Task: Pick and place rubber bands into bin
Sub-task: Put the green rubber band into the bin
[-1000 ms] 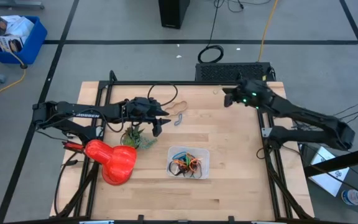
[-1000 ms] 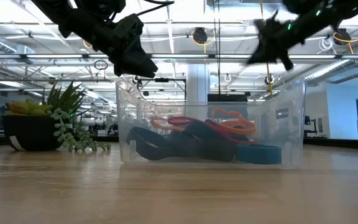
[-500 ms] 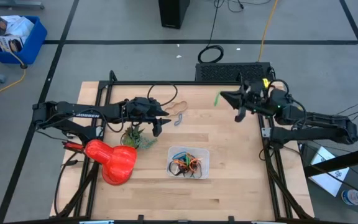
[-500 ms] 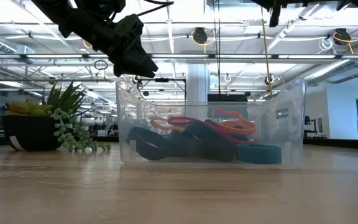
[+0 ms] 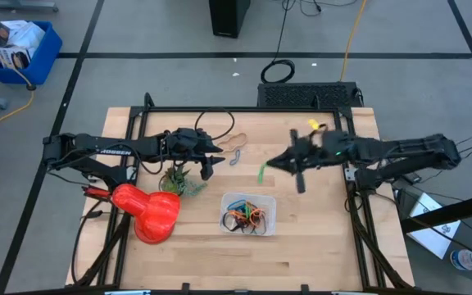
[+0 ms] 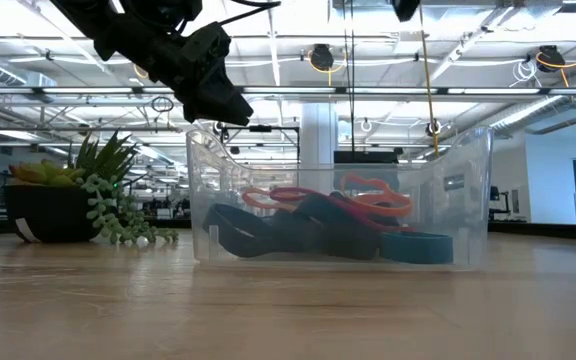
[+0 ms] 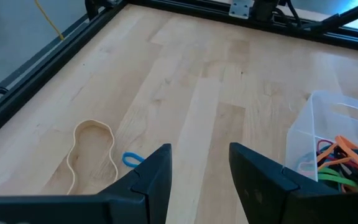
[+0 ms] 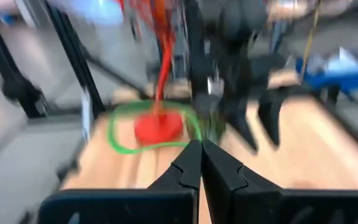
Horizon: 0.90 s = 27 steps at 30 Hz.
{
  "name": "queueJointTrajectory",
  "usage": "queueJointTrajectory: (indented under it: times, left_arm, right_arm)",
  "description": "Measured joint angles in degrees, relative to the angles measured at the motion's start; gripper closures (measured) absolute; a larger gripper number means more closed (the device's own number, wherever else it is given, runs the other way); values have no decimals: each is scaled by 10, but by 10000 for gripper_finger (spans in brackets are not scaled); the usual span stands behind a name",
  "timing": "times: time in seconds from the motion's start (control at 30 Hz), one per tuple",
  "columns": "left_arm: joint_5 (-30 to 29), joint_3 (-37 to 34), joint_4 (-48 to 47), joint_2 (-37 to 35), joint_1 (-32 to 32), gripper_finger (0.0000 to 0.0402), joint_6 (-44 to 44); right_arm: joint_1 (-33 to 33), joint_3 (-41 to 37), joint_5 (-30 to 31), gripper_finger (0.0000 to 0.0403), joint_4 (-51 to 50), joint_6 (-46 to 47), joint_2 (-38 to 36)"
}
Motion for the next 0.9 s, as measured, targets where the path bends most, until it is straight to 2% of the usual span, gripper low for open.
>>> queueJointTrajectory:
  times: [0.17,0.4,0.6,0.9]
  left_arm:
    - [0,0,0,0,0,233,7]
    - [0,0,0,0,0,233,24]
    - [0,0,0,0,0,233,30]
    - [0,0,0,0,0,233,30]
  right_arm:
    - [61,72,56,403,-130,27,120]
    - [112,83,67,403,-129,102,252]
    - [124,83,109,403,-126,136,318]
    - [124,83,107,403,-127,170,371]
